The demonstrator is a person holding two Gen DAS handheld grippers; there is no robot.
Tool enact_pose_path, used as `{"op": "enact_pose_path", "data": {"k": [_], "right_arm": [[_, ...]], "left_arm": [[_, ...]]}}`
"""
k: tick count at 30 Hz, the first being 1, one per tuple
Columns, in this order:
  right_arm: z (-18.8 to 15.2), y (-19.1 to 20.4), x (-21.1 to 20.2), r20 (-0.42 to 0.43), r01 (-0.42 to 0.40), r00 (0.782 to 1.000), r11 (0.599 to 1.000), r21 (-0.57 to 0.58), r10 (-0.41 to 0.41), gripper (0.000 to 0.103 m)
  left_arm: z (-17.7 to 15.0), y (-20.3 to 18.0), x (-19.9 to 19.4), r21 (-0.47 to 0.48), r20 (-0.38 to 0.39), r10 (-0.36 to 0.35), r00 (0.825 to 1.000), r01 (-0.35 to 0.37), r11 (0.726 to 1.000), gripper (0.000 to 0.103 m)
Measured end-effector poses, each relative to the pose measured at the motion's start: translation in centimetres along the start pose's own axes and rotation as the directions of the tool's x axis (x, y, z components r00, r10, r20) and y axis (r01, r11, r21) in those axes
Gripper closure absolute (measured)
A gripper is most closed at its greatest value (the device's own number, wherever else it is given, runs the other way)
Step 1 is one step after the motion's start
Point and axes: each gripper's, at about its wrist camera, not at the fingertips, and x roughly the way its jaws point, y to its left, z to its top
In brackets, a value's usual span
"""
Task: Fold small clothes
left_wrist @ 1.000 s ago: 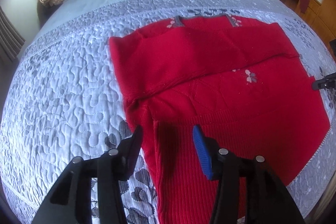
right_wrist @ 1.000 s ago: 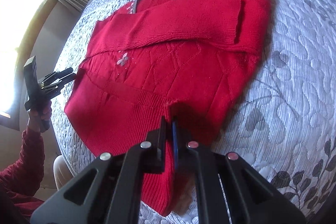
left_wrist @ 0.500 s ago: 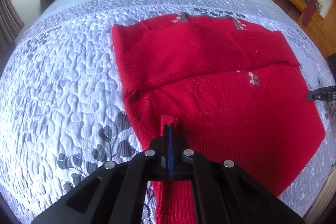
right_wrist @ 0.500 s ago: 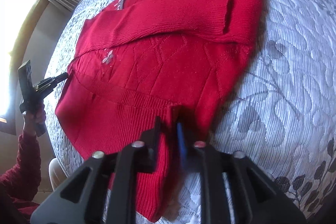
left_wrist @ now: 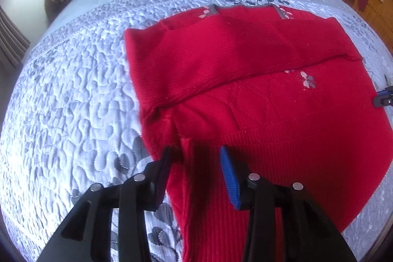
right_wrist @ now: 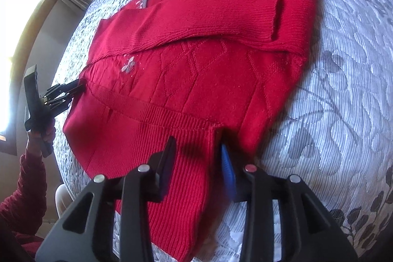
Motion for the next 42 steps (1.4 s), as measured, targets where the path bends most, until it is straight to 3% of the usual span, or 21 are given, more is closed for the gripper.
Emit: {"op": "enact_pose_path", "data": {"k": [1, 2, 3, 5, 6, 7, 10, 14, 16, 19, 26, 32, 38, 42], "right_arm": [[0.0, 0.0, 0.1, 0.0, 0.002, 1.0, 1.0, 0.002, -0.002, 0.067], [0.1, 0.0, 0.2, 0.001, 0.002, 1.0, 1.0, 0.004, -0.002, 0.067], [0.1, 0.0, 0.2, 0.002, 0.002, 1.0, 1.0, 0.007, -0.002, 0.067], [0.1, 0.0, 0.2, 0.007, 0.013, 1.0, 1.0, 0.006, -0.013, 0.076], [0.0, 0.1, 0.1, 0.006, 0.019, 1.0, 1.0, -0.007, -0.019, 0.094], [-0.2, 0.2, -0.1, 0.007, 0.007, 1.0, 1.0, -0.015, -0.007, 0.099], [-0.8, 0.4, -1.7, 0.053, -0.072, 0.996, 0.997, -0.017, 0.073, 0.099], [-1.8, 0.8, -4.5, 0.139, -0.162, 0.976, 0.986, -0.034, 0.166, 0.1], [-2.2, 1.1, -5.5, 0.157, -0.164, 0.973, 0.985, -0.048, 0.17, 0.1], [-1.7, 1.3, -5.8, 0.16, -0.135, 0.977, 0.99, -0.048, 0.141, 0.1], [3.3, 0.7, -8.6, 0.222, -0.107, 0.969, 0.994, -0.014, 0.107, 0.1], [12.2, -1.0, -10.0, 0.253, -0.01, 0.967, 0.999, 0.037, 0.0, 0.1], [20.2, -4.5, -5.8, 0.197, 0.08, 0.975, 0.989, 0.121, -0.103, 0.1], [22.6, -6.3, -1.6, 0.152, 0.137, 0.975, 0.978, 0.157, -0.161, 0.1]], "left_arm": [[0.1, 0.1, 0.3, -0.008, -0.007, -0.013, 1.0, 0.013, 1.0, 0.07], [0.3, 0.2, 0.6, -0.021, -0.016, -0.036, 0.999, 0.036, 0.999, 0.085], [0.4, 0.4, 1.0, -0.045, -0.026, -0.05, 0.998, 0.049, 0.998, 0.09], [0.4, 0.7, 0.9, -0.075, -0.02, -0.063, 0.998, 0.062, 0.995, 0.096], [0.3, 0.8, 0.7, -0.082, -0.011, -0.062, 0.998, 0.061, 0.995, 0.098], [0.1, 0.8, 0.3, -0.082, 0.003, -0.056, 0.998, 0.056, 0.995, 0.098], [-1.1, 0.9, -1.9, -0.094, 0.071, -0.061, 0.996, 0.068, 0.993, 0.099], [-2.8, 1.8, -6.1, -0.111, 0.187, -0.087, 0.978, 0.109, 0.988, 0.099], [-3.3, 2.1, -7.5, -0.112, 0.22, -0.105, 0.97, 0.132, 0.985, 0.099], [-3.0, 2.4, -8.5, -0.113, 0.234, -0.082, 0.969, 0.111, 0.987, 0.099], [3.5, 3.6, -8.3, -0.194, 0.277, -0.053, 0.96, 0.11, 0.975, 0.099], [12.8, 6.0, -4.7, -0.265, 0.264, 0.018, 0.964, 0.054, 0.963, 0.098], [19.1, 7.9, 2.5, -0.32, 0.175, 0.056, 0.983, 0.003, 0.947, 0.098], [20.0, 7.4, 6.7, -0.311, 0.107, 0.074, 0.991, -0.037, 0.95, 0.098]]}}
